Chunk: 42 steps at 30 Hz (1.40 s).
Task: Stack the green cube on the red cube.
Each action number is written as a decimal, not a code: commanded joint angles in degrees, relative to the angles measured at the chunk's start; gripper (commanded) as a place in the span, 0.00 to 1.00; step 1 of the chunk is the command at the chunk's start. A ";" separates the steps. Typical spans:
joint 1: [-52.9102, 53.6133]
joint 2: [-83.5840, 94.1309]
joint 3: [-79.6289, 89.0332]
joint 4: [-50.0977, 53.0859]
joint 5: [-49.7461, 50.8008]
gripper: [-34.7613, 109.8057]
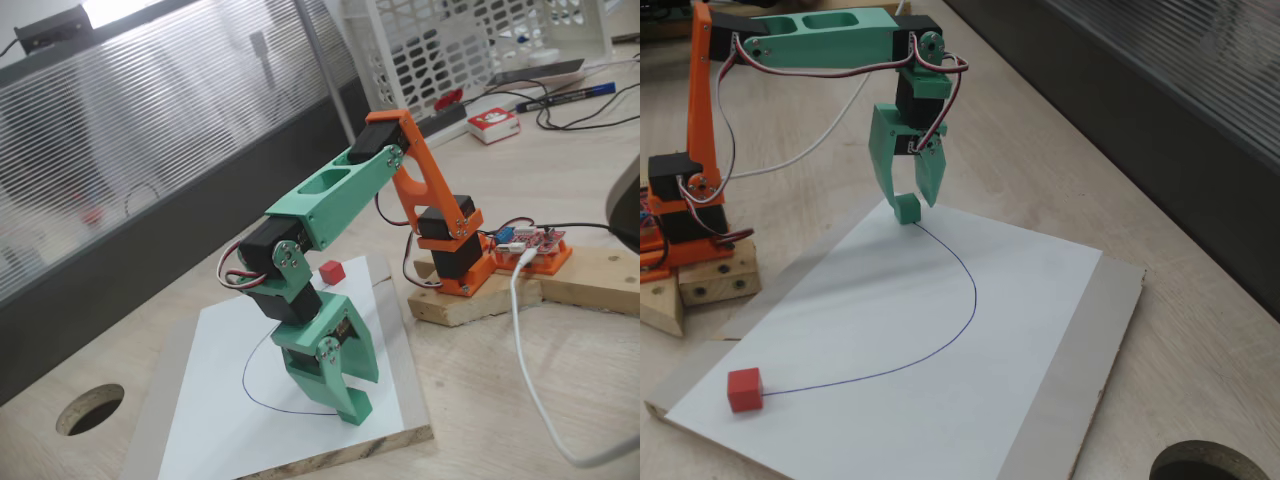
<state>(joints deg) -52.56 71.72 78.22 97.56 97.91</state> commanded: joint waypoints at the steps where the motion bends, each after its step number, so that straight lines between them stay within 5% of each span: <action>1: -1.14 0.70 -0.62 -0.18 0.79 0.49; 42: -1.14 -0.18 0.18 -4.22 0.62 0.49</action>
<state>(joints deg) -52.65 70.66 78.40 92.72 97.91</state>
